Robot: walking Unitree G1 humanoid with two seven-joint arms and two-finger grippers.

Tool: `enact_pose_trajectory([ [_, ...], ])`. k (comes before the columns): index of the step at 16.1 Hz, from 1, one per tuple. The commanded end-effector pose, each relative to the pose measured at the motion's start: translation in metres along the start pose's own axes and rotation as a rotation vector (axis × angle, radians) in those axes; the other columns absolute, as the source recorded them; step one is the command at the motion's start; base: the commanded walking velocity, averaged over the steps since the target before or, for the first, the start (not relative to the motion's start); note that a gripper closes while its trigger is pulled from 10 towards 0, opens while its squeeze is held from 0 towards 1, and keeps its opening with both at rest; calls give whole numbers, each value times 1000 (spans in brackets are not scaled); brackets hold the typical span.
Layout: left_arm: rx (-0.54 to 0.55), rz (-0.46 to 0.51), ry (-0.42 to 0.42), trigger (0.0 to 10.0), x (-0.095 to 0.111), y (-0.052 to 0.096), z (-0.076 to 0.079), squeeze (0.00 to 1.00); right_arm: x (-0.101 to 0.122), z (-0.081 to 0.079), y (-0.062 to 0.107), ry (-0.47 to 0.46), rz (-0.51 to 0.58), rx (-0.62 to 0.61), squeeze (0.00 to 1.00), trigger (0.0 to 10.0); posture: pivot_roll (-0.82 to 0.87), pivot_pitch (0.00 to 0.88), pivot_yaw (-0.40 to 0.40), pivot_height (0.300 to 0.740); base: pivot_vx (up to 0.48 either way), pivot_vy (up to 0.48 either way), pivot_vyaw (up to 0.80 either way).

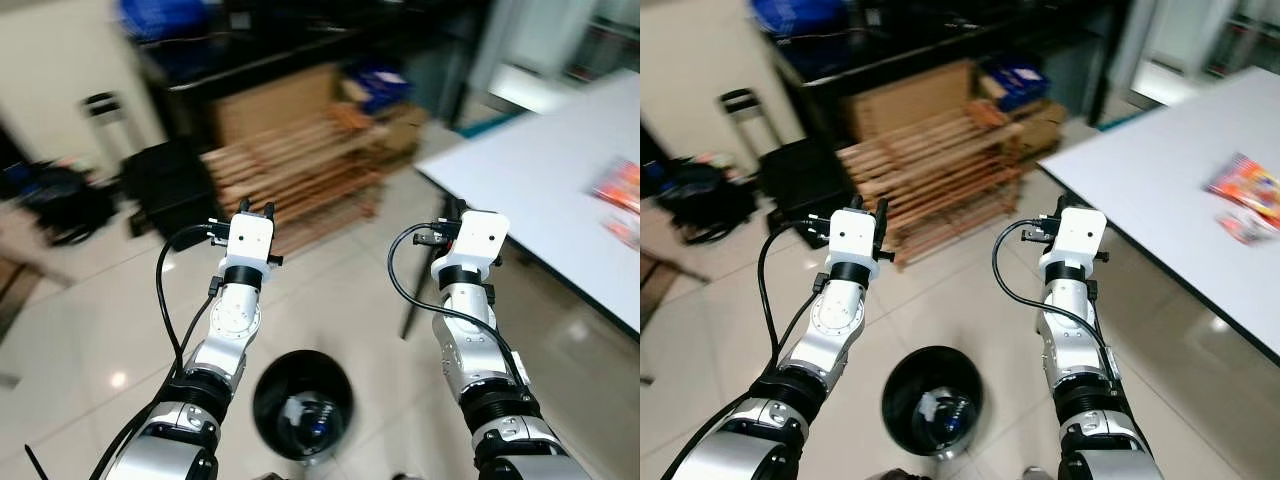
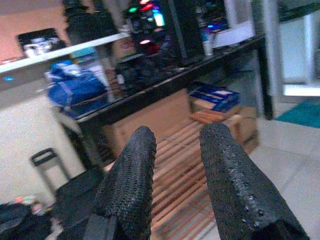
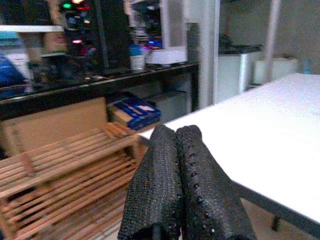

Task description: Picking trash to rubbish bin

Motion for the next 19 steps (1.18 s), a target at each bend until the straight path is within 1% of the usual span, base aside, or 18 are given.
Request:
enact_pose_trajectory([
  [1, -17, -12, -2, 10000, -3, 2, 2, 0, -5, 0, 2, 3, -21, 2, 0, 10000, -7, 0, 121, 740, 0, 0, -800],
  [3, -15, -19, -1, 10000, -5, 2, 1, 0, -7, -3, 2, 4, -31, 15, 0, 10000, 6, 0, 111, 740, 0, 0, -800],
  [4, -3, -37, 13, 10000, -8, 2, -1, 0, -9, -6, 2, 11, -40, 29, 0, 10000, -2, 1, 108, 740, 0, 0, -800],
  [9, -30, -20, 22, 10000, -1, 1, 9, 0, -8, -3, 0, 25, -45, 38, 0, 10000, 6, 18, 96, 740, 0, 0, -800],
  [12, -32, -19, 18, 10000, -1, 0, 9, 0, -8, -4, 0, 25, -50, 44, 0, 10000, 4, 23, 95, 740, 0, 0, -800],
  [13, -36, -29, -6, 10000, -3, 0, 10, 0, -8, -5, 0, 25, -52, 51, 0, 10000, 4, 27, 95, 740, 0, -480, -800],
  [19, -40, -28, 6, 10000, -2, -1, 10, 0, -8, -8, -2, 28, -56, 65, 0, 10000, 4, 27, 93, 740, 0, 0, -800],
])
Point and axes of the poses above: a point about 5 cm out from each wrist's last joint towards the gripper, its own y axis pointing back from the gripper into the wrist, its own x axis along the axis of the wrist's last joint, z = x × y, the point moved 6 cm from there along -y, pointing out of the wrist towards the gripper, and after that the axes turned 10 degrees about -y, right-handed, at the moved point
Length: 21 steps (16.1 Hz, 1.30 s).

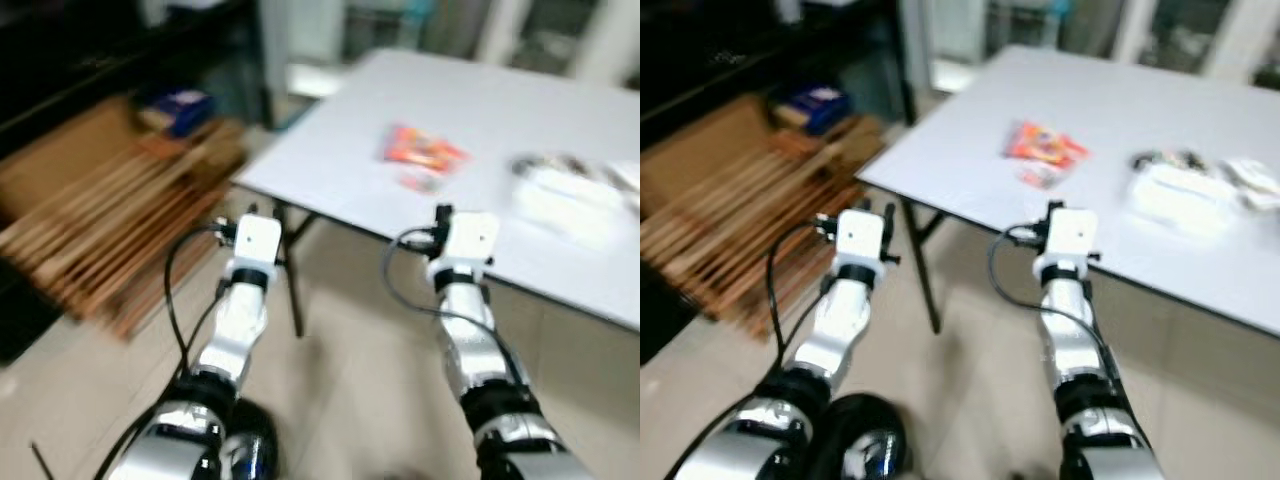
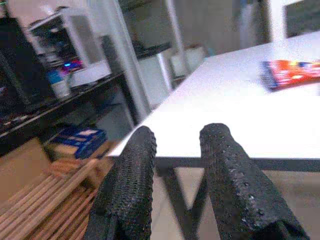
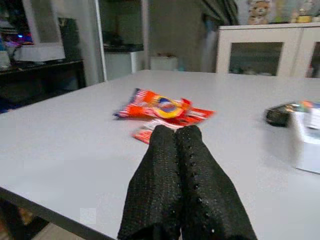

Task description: Picking trash to rubbish bin

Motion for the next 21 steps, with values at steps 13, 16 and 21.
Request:
enact_pose_trajectory([
  [13, -14, -5, 2, 10000, 1, -1, 4, 0, 0, -1, -1, 5, -4, 22, 0, 10000, 5, 24, 91, 740, 0, 0, -738],
  [16, -14, -12, -6, 10000, -1, -1, 4, 0, -1, -7, 0, 7, -9, 44, 0, 10000, 5, 21, 91, 740, 0, 0, 0],
  [21, -16, -20, -18, 10000, -3, -1, 3, 0, -2, -9, 0, 12, -14, 50, 0, 10000, 3, 15, 93, 740, 0, -465, 0],
])
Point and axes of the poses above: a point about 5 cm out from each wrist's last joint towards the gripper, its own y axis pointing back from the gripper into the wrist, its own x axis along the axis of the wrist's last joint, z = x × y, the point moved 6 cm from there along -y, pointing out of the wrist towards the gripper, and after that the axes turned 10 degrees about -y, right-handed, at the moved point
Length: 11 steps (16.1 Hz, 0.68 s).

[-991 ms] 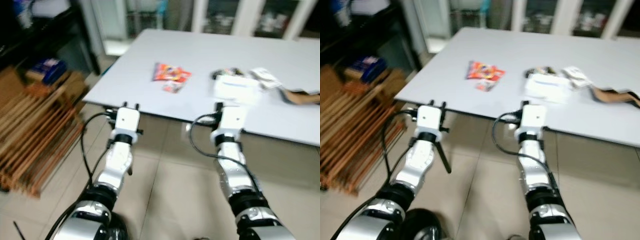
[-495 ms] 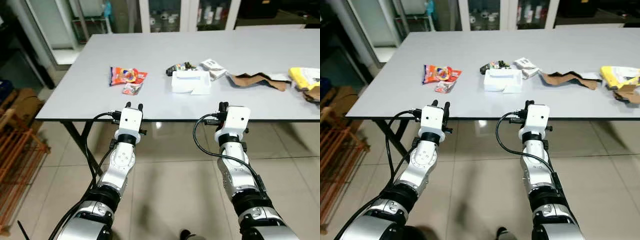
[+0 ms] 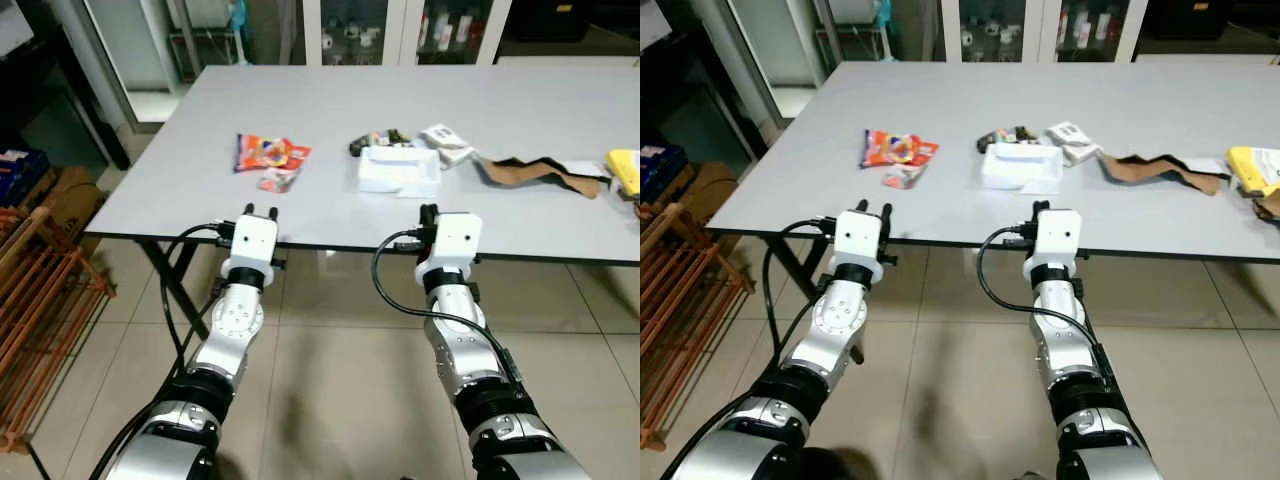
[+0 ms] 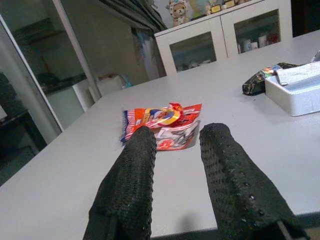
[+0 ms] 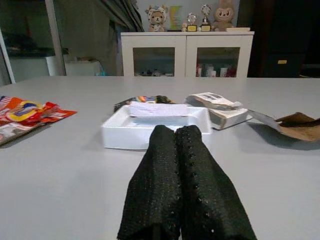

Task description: Picking trash to rubbish bin

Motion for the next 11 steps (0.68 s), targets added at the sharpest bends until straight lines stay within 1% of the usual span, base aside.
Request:
enact_pose_trajectory([
  [1, -6, -10, -3, 10000, 0, -1, 4, 0, 2, 3, -1, 10, 2, -5, 0, 10000, 4, 13, 92, 740, 0, -450, 0],
  [7, -10, -9, 1, 10000, 0, -1, 4, 0, 1, 1, -1, 23, 0, 4, 0, 10000, 0, 11, 90, 740, 0, -428, 0],
  [9, -9, -10, 3, 10000, 1, -2, 5, 0, 0, 1, -2, 17, -8, 4, 0, 10000, 1, 13, 81, 740, 0, -293, 0],
  [11, -10, -7, 9, 10000, 2, -3, 5, 0, -1, 2, -2, 6, -13, 3, 0, 10000, 4, 17, 68, 740, 0, 0, 0],
])
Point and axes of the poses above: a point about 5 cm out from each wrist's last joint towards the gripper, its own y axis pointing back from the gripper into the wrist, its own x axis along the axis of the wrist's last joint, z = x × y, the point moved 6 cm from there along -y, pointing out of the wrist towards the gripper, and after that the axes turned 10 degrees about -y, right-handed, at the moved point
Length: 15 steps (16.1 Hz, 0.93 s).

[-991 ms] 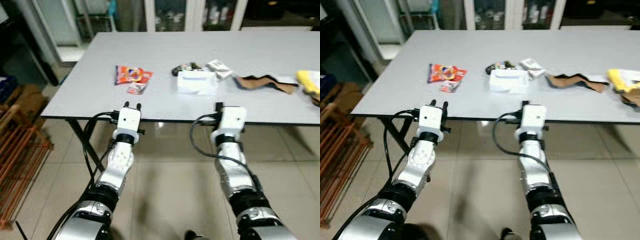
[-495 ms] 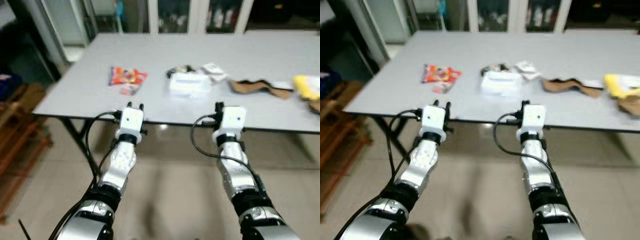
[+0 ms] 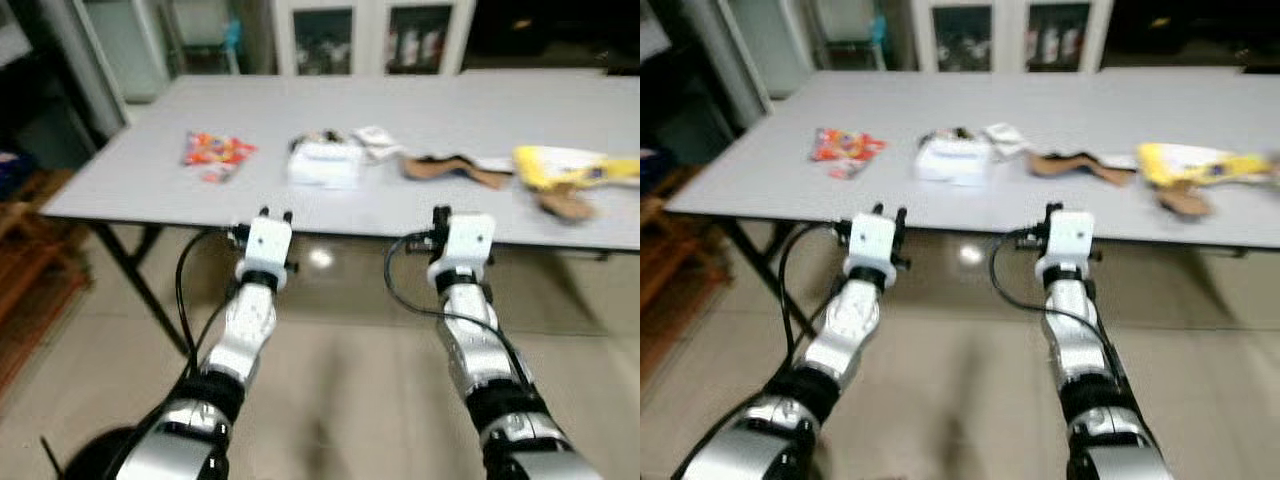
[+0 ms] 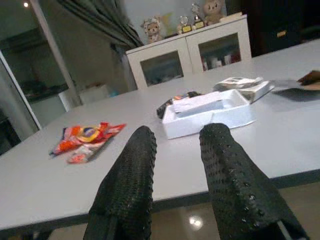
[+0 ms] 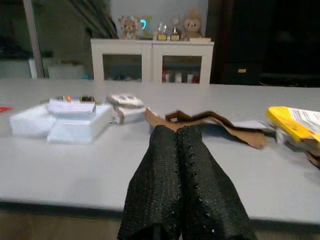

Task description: Picking trash to rubbish bin

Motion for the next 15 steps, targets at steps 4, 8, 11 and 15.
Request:
enact_pose_trajectory([
  [4, -14, -7, 16, 10000, -1, 1, 2, 0, -3, -10, 0, -12, -18, 37, 0, 10000, 2, 25, 38, 740, 0, 0, 0],
  [8, -31, -3, 18, 10000, 0, 2, 9, 0, -3, -10, 0, -9, -21, 50, 0, 10000, 1, 28, 27, 740, 0, 0, 0],
  [11, -28, -4, -7, 10000, -1, 2, 7, 0, -2, -13, 0, -15, -16, 63, 0, 10000, 2, 29, 27, 740, 0, -111, 0],
  [15, -28, -9, -5, 10000, -1, 1, 7, 0, -3, -15, 0, -2, -20, 71, 0, 10000, -2, 27, 33, 740, 0, -389, 0],
])
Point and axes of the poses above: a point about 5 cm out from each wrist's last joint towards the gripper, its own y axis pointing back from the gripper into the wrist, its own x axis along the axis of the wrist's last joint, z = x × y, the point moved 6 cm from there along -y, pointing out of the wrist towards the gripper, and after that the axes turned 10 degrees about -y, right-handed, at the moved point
